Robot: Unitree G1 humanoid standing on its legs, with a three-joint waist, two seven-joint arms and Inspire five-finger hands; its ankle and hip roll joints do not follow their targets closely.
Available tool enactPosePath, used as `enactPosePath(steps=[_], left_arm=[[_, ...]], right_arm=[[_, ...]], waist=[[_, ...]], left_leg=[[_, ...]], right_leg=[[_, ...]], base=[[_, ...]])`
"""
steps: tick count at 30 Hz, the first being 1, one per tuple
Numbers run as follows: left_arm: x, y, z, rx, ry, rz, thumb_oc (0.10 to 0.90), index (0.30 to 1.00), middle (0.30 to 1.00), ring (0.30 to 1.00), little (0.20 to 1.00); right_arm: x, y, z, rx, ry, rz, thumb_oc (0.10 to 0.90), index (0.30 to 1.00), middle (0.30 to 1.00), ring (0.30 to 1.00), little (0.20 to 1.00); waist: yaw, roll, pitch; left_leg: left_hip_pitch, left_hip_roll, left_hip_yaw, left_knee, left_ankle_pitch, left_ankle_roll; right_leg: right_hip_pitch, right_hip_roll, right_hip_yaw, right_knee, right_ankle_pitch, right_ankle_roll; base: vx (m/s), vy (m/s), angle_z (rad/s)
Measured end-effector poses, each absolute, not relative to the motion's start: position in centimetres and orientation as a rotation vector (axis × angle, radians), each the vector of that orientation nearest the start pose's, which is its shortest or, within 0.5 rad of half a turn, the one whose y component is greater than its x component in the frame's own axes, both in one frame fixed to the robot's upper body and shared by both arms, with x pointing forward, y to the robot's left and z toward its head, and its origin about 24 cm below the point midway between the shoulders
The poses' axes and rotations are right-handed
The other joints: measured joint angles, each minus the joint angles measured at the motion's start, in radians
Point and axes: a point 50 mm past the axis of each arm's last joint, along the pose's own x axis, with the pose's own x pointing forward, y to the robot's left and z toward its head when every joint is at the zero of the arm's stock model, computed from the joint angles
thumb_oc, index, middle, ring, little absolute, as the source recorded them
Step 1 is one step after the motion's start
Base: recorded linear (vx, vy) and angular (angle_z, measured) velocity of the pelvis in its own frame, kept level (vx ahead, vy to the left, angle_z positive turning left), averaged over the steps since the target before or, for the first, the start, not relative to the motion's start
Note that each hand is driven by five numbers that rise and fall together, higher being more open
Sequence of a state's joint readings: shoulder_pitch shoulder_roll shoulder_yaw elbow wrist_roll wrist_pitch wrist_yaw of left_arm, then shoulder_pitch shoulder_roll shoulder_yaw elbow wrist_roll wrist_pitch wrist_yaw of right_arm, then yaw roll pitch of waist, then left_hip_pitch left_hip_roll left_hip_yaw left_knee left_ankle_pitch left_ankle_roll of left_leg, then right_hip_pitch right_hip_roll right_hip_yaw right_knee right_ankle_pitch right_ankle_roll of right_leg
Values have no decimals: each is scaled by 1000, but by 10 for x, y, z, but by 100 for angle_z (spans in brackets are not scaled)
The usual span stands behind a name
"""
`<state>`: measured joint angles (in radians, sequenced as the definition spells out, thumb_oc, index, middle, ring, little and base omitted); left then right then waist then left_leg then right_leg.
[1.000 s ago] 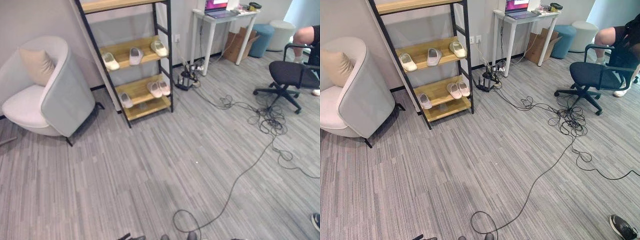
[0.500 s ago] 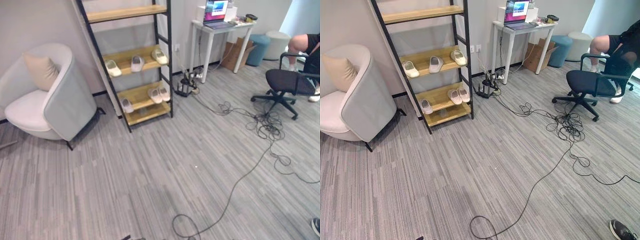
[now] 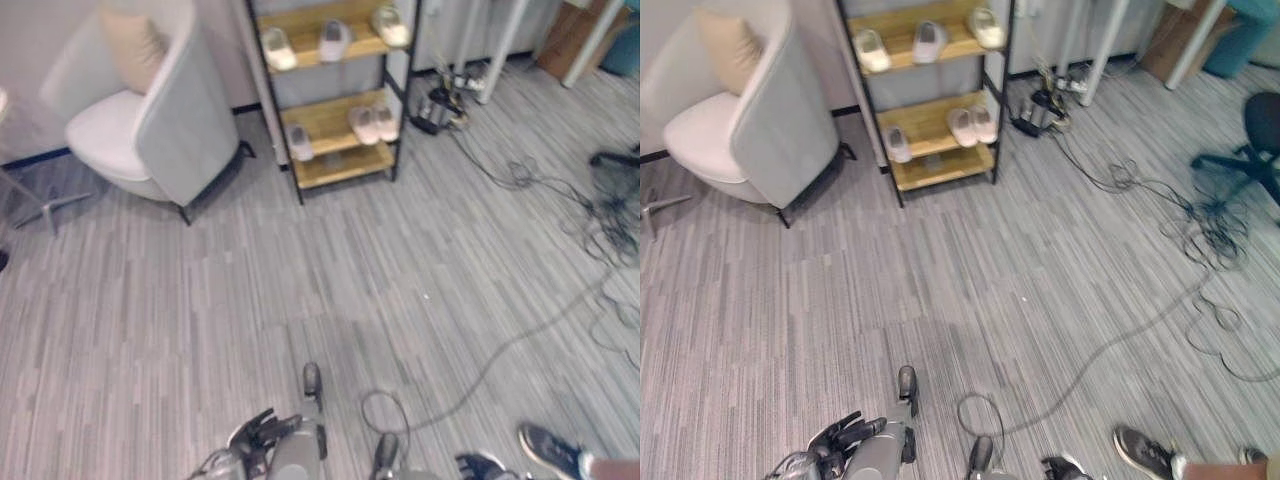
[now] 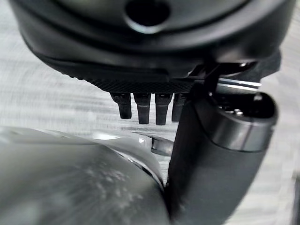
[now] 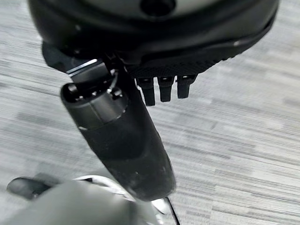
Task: Arrange the slippers neatly on the shoe rack.
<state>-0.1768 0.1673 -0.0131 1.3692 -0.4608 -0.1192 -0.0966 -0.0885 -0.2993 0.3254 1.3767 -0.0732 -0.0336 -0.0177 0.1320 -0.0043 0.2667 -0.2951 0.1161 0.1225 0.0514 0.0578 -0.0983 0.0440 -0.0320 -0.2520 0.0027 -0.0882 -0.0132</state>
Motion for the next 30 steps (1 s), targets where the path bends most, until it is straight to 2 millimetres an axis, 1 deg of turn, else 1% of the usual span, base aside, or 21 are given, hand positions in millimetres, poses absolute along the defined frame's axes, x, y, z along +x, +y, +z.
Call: enactPosePath(steps=[2,3,4,5,7,9,10,12,13,14,17,19,22,23,24,25,26,27,28,29,30], left_arm=[[134,222,-154,-184,1056,256,800,900,900,900,900],[127,221,-156,-138,1095,235,800,900,900,900,900],[126,224,-156,-83,1111,208,800,900,900,900,900],[127,228,-155,-39,1113,183,800,900,900,900,900],[127,226,-155,22,1130,132,800,900,900,900,900],[130,223,-154,67,1112,99,800,900,900,900,900],[136,224,-152,85,1090,89,800,900,900,900,900],[137,225,-151,99,1088,87,800,900,900,900,900],[137,227,-151,114,1087,89,800,900,900,900,900],[138,226,-151,117,1083,86,800,900,900,900,900],[130,231,-152,145,1108,83,800,900,900,900,900],[120,227,-156,135,1139,80,800,900,900,900,900],[95,226,-164,100,1212,109,800,900,900,900,900],[94,226,-164,92,1213,116,800,900,900,900,900],[94,228,-163,72,1206,139,800,900,900,900,900],[95,229,-163,50,1196,162,800,900,900,900,900],[121,235,-154,42,1101,181,800,900,900,900,900],[131,236,-150,42,1064,182,800,900,900,900,900],[142,245,-144,83,1028,165,800,900,900,900,900],[146,247,-142,87,1012,162,800,900,900,900,900],[153,246,-139,85,995,155,800,900,900,900,900]], right_arm=[[92,-253,-158,-546,1276,103,800,900,900,900,900],[86,-257,-158,-545,1290,96,800,900,900,900,900],[86,-252,-159,-530,1289,97,800,900,900,900,900],[89,-250,-159,-522,1271,100,800,900,900,900,900],[85,-252,-159,-481,1282,69,800,900,900,900,900],[76,-250,-162,-465,1302,70,800,900,900,900,900],[77,-247,-162,-444,1292,72,800,900,900,900,900],[83,-244,-161,-435,1256,77,800,900,900,900,900],[87,-241,-161,-429,1244,84,800,900,900,900,900],[88,-239,-161,-423,1235,88,800,900,900,900,900],[86,-237,-162,-411,1240,83,800,900,900,900,900],[82,-240,-163,-388,1260,55,800,900,900,900,900],[62,-242,-166,-365,1336,40,800,900,900,900,900],[57,-242,-167,-365,1359,45,800,900,900,900,900],[56,-242,-167,-367,1362,46,800,900,900,900,900],[57,-242,-167,-368,1356,46,800,900,900,900,900],[56,-246,-166,-370,1346,36,800,900,900,900,900],[59,-248,-165,-378,1337,38,800,900,900,900,900],[68,-247,-164,-396,1317,43,800,900,900,900,900],[76,-247,-162,-411,1298,46,800,900,900,900,900],[87,-249,-160,-436,1272,46,800,900,900,900,900]], waist=[[1,-38,-45],[-25,-19,-64],[-44,-49,-61],[-49,-55,-61],[-69,-48,-51],[-93,-22,-46],[-106,-7,-31],[-118,15,-14],[-132,14,-11],[-143,13,-3],[-162,-10,15],[-158,-18,19],[-162,-3,9],[-158,-3,8],[-155,-12,0],[-157,-24,-18],[-135,-34,-28],[-124,-42,-28],[-102,-53,-28],[-102,-68,-25],[-103,-88,-22]], left_leg=[[61,-53,33,96,-31,55],[139,-53,30,25,-19,109],[167,-76,53,-4,4,125],[183,-101,64,0,-27,159],[225,-122,69,-14,-42,177],[280,-148,49,-26,-64,199],[319,-161,37,-42,-83,209],[344,-164,32,-51,-93,197],[353,-178,26,-53,-97,190],[370,-186,13,-51,-134,153],[417,-211,6,-70,-140,169],[458,-209,-16,-79,-176,158],[551,-141,-68,-57,-250,95],[541,-119,-77,16,-251,83],[511,-107,-78,103,-244,71],[407,-89,-77,321,-236,59],[141,-5,-40,840,-106,90],[71,9,-51,922,-106,81],[20,35,-12,959,-120,101],[-4,28,-12,935,-133,95],[-46,-7,-28,839,-148,94]], right_leg=[[-26,-50,54,55,-37,25],[-14,-48,54,84,-45,53],[-48,-93,54,179,-86,83],[-111,-128,67,346,-78,99],[-220,-186,87,620,-83,105],[-271,-201,112,714,-100,106],[-299,-185,108,647,-112,99],[-321,-148,112,513,-108,102],[-350,-134,110,444,-95,99],[-379,-106,124,360,-72,106],[-393,-95,132,170,57,113],[-381,-96,133,121,125,112],[-298,-53,133,179,171,71],[-265,-34,118,176,157,32],[-233,-27,109,154,146,20],[-199,-9,96,139,143,-33],[-160,8,63,125,112,-58],[-150,22,65,136,95,-84],[-130,34,80,144,69,-97],[-111,36,83,146,61,-106],[-77,41,91,133,24,-109]], base=[[173,168,-81],[225,275,-47],[310,369,-27],[311,368,-21],[269,174,6],[348,46,38],[225,-46,13],[337,-111,18],[474,-192,22],[385,-157,28],[296,-140,31],[449,-265,22],[420,-354,35],[292,-530,34],[173,-402,30],[225,-546,39],[210,-331,35],[310,-369,1],[292,-128,-27],[370,-88,-33],[527,-41,-15]])
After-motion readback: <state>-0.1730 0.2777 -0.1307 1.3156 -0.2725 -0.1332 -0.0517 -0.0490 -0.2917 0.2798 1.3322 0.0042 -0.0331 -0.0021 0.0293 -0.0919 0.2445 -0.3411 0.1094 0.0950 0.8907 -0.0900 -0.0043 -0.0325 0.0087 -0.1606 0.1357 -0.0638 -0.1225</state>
